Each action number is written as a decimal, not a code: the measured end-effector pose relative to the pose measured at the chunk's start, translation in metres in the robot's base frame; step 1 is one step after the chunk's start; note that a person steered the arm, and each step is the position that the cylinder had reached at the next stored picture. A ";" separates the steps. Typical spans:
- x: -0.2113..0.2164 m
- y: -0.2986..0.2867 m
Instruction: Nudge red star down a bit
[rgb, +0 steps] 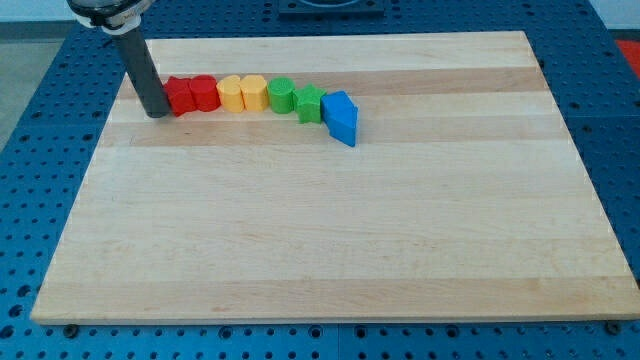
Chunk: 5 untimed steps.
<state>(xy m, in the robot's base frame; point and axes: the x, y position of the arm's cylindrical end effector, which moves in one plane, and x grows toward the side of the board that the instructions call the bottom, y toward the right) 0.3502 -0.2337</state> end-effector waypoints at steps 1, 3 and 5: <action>0.028 -0.024; -0.009 -0.064; -0.071 -0.062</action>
<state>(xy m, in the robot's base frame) 0.2795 -0.2960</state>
